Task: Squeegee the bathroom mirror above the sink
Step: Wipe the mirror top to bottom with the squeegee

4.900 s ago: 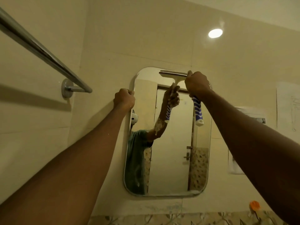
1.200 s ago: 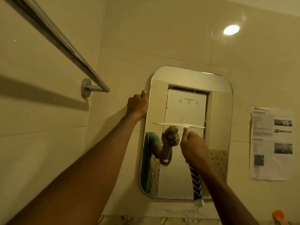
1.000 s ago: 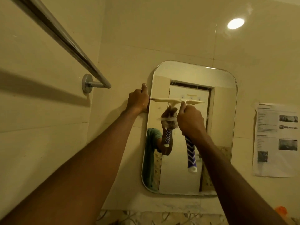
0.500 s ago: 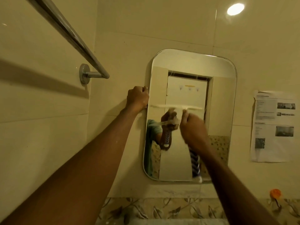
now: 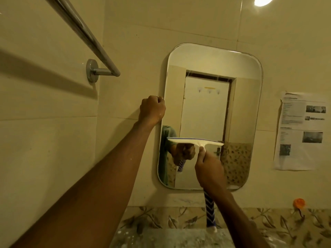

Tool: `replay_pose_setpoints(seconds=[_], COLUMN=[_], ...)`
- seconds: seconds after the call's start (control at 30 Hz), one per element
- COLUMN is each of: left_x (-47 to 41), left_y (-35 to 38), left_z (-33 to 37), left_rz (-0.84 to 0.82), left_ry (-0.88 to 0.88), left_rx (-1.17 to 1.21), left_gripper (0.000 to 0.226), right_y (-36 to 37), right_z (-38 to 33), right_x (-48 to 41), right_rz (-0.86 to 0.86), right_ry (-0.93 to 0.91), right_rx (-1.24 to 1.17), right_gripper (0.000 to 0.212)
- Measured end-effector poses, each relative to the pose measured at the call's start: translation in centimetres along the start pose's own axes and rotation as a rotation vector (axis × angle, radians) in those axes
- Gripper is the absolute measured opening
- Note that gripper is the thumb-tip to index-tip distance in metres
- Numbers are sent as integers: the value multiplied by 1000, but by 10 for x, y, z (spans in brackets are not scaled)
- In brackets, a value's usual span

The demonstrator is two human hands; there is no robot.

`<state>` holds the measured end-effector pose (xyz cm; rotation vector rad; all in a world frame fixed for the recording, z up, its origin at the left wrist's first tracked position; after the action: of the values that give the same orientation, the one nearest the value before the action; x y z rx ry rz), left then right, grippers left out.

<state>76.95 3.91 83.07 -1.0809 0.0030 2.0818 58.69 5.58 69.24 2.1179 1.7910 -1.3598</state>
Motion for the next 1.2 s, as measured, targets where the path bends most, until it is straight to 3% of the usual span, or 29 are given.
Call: replay_pose_setpoints(seconds=[0.23, 0.53, 0.8, 1.2], left_x=[10, 7, 7, 20], left_y=[2, 0, -4, 8], left_z=[-4, -5, -6, -19], left_rz=[-13, -22, -118, -104], left_ry=[-16, -50, -123, -66], left_rx=[10, 111, 310, 110], left_gripper=[40, 53, 68, 59], right_y=[-59, 9, -30, 20], right_z=[-44, -1, -52, 5], right_x=[-72, -1, -44, 28], right_rz=[97, 2, 46, -133], right_ry=[-92, 1, -104, -18], right_rx=[-57, 2, -2, 72], right_gripper=[47, 39, 43, 35])
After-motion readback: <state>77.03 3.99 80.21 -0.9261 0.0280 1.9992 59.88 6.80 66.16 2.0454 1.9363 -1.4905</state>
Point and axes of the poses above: each hand's wrist, its own x-axis away from the middle knuckle, its own y-axis out of the palm, z = x × y, the point moved 1 cm from there along -x, towards the middle knuckle, and after that the axes turned 8 degrees about -z, right-handed, at the moved point
